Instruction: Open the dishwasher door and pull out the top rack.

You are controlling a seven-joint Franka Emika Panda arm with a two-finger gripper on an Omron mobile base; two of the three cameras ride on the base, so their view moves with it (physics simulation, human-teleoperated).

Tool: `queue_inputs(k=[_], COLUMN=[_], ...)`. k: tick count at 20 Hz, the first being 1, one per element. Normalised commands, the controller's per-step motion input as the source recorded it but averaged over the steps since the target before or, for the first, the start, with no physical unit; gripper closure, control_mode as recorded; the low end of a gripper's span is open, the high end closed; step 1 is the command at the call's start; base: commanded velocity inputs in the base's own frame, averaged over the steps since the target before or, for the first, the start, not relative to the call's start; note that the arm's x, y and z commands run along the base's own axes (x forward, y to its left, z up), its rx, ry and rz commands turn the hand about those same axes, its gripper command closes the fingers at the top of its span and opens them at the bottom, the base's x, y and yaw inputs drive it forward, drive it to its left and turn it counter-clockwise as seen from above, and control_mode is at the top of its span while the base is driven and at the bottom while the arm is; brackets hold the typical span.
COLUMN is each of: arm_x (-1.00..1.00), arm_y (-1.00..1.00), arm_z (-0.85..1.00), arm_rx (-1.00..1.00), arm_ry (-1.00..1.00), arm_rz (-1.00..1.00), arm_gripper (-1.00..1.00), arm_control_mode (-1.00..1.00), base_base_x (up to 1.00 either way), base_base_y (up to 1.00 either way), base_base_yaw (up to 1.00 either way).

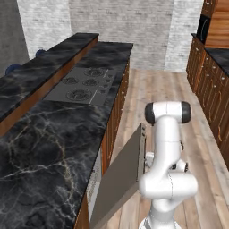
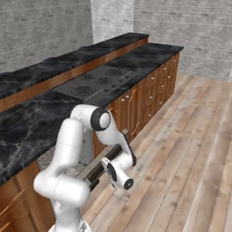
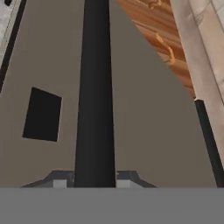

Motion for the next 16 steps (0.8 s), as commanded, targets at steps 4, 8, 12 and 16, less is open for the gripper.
queue_inputs(k=[4, 8, 12, 16], arm_x=[-0.37, -0.3, -0.21, -0.08], arm_y=[-0.96, -0.9, -0.88, -0.37], arm_z=[-0.55, -0.4, -0.19, 0.55], arm_rx=[0.0, 0.0, 0.0, 0.0], arm_ry=[0.05, 0.06, 0.07, 0.02], arm_rz=[0.0, 0.0, 0.0, 0.0], arm_gripper=[1.0, 1.0, 1.0, 1.0], arm_control_mode=[-1.0, -1.0, -1.0, -1.0], base_base_x=[0.0, 0.0, 0.0, 0.0], base_base_y=[0.0, 0.0, 0.0, 0.0], base_base_yaw=[0.0, 0.0, 0.0, 0.0])
